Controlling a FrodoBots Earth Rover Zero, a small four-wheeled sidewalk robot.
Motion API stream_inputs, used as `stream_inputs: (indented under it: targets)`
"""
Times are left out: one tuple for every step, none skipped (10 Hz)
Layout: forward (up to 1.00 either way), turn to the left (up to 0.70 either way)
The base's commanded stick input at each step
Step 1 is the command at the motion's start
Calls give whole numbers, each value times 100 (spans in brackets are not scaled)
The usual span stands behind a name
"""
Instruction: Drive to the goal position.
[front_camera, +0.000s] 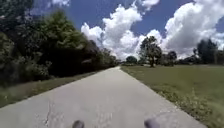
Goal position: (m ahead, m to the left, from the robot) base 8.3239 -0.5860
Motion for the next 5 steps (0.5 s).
stream_inputs:
  targets:
    - [50,0]
    - [50,0]
    - [50,0]
    - [50,0]
    - [50,0]
